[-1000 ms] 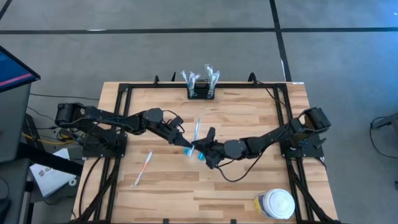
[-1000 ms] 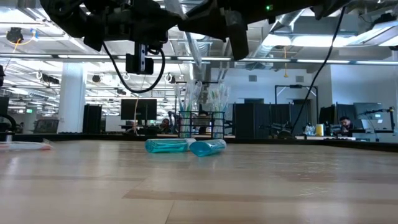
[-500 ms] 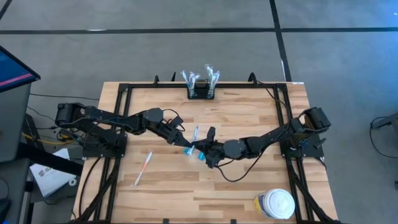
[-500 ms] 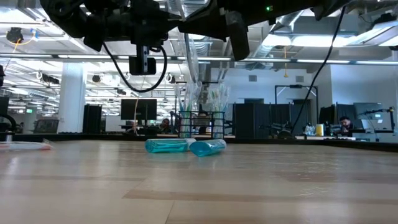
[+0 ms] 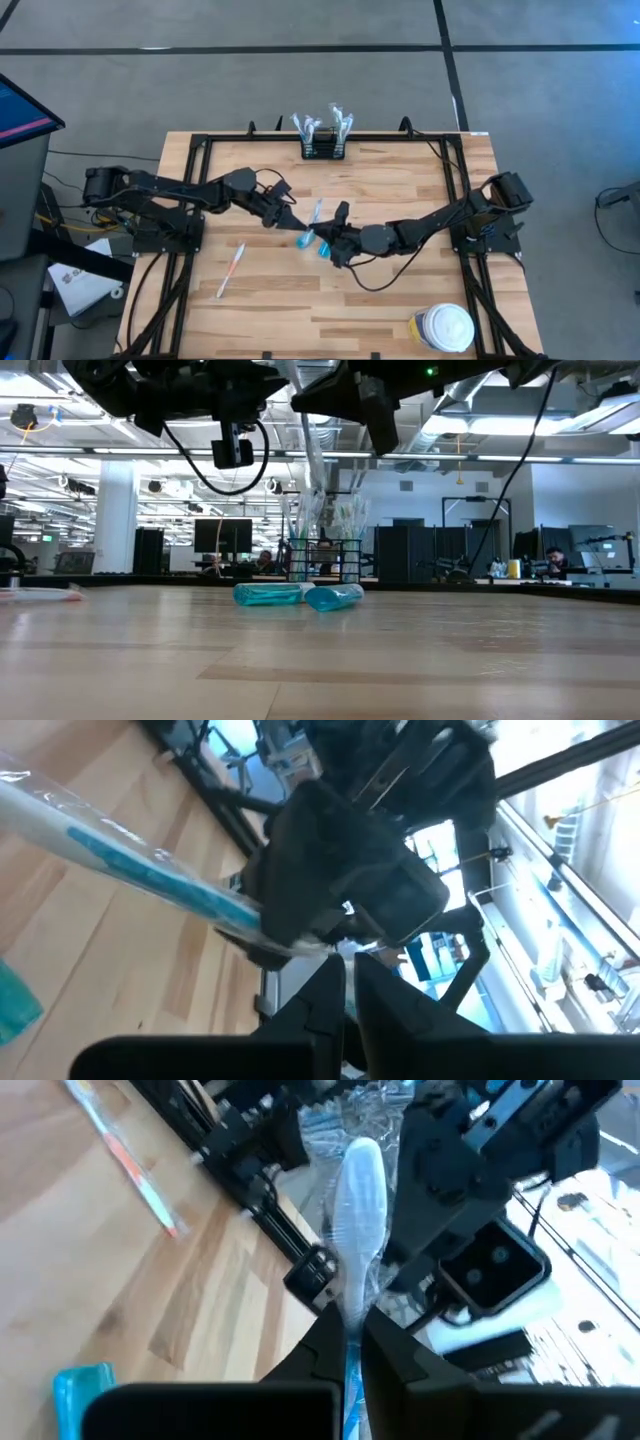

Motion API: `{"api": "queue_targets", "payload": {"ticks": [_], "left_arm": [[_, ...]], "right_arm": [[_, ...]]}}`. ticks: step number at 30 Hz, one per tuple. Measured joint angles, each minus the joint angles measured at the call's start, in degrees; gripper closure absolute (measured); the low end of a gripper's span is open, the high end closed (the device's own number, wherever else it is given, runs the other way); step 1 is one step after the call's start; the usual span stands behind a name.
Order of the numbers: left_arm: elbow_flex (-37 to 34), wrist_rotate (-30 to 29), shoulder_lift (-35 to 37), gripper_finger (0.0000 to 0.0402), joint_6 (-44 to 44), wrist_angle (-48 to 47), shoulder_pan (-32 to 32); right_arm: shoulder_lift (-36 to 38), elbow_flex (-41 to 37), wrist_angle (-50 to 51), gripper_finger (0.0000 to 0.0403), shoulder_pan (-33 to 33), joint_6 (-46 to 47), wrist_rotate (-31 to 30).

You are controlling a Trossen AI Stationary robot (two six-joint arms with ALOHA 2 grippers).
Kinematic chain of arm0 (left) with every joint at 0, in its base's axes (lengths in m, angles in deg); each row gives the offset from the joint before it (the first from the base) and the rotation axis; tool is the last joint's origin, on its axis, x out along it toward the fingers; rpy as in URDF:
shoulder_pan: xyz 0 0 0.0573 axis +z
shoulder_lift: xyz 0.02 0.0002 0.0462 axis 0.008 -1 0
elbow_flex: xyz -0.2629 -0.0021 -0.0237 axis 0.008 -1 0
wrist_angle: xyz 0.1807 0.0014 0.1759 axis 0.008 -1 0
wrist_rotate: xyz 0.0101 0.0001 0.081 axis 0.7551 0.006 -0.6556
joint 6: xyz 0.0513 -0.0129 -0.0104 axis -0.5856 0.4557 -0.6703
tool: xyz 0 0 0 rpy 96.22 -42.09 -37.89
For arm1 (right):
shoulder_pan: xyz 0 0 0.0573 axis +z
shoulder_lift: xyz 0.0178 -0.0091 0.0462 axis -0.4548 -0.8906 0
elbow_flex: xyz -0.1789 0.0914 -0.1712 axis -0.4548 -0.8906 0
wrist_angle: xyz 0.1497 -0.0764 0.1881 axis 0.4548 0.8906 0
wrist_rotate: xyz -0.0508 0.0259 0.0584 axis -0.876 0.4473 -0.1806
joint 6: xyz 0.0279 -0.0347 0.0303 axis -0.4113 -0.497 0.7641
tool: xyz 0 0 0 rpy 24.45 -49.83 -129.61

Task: Pick & Place toothbrushing station
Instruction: Put the blue toothbrush into the black wire organizer

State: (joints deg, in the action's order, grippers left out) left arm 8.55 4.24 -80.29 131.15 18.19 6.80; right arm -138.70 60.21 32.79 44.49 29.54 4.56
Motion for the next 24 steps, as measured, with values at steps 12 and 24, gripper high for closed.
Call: {"api": "queue_targets", "payload": {"ticks": [12, 24], "left_arm": [[0.20, 2.91, 0.76, 0.0382, -4.11, -1.10, 3.33], [0.17, 2.84, 0.74, 0.0385, -13.49, -1.38, 1.86]], "right_arm": [[4.88, -0.19, 6.31, 0.0399, -1.60, 8.30, -1.62], [8.72, -0.19, 7.00, 0.0399, -8.72, 17.64, -0.14]]}}
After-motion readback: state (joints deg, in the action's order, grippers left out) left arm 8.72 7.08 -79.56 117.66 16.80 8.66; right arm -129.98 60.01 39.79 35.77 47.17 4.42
